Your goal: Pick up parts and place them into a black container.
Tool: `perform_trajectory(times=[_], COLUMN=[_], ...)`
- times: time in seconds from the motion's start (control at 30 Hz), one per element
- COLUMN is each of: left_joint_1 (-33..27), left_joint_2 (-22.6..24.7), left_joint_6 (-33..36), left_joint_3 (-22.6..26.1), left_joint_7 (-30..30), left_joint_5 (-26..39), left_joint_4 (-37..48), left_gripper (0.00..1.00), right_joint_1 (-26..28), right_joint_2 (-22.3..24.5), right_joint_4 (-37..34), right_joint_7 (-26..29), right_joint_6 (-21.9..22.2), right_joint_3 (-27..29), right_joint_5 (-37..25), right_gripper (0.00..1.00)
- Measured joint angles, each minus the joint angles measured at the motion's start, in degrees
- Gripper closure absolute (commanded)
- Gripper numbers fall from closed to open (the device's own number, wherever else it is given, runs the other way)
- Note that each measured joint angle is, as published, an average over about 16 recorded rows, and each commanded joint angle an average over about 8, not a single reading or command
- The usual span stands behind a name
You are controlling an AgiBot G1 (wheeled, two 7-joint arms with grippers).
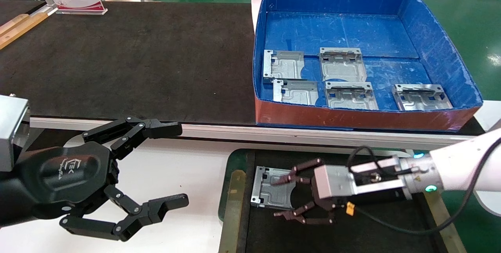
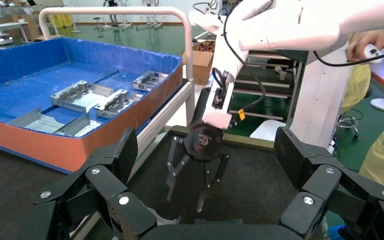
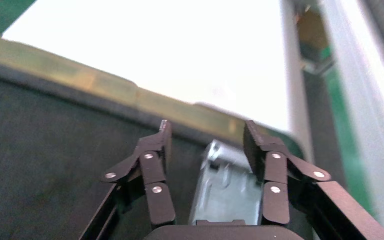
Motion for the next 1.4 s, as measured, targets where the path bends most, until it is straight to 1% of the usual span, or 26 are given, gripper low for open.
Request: perform_trajectory(times=[0.1,0.33,0.43,0.53,0.73,0.97,1.4], left_joint_1=[0.0,0.0,0.0,0.0,0.0,0.0,0.0], left_joint_2=[0.0,0.0,0.0,0.0,0.0,0.0,0.0], left_joint_6=[0.0,0.0,0.0,0.0,0.0,0.0,0.0], left_joint_3=[0.0,0.0,0.0,0.0,0.0,0.0,0.0], left_joint_7=[0.0,0.0,0.0,0.0,0.0,0.0,0.0], left_joint_5=[0.0,0.0,0.0,0.0,0.0,0.0,0.0], left_joint_4=[0.0,0.0,0.0,0.0,0.0,0.0,0.0], left_gripper=[0.00,0.00,0.00,0.00,0.00,0.00,0.00], right_joint_1=[-1.3,-4.6,-5.6,-6.2,-6.8,-8.3,-12.6], right_joint_2=[2.8,9.3,11.4,12.7,13.7,14.4,17.0], right_joint_4=[5.5,17.2,20.3,21.7,23.1,25.2,32.5], right_joint_7=[2.7,11.7,14.7,16.5,18.5,20.4,26.9], right_joint_6=[-0.4,0.1,0.4,0.7,1.0,1.4,2.5], right_joint_3=[-0.6,-1.5,-1.7,-1.6,-0.8,0.8,5.8], right_joint_5=[5.3,19.5,24.5,27.3,30.0,29.5,30.2], right_gripper=[0.00,0.00,0.00,0.00,0.00,0.00,0.00])
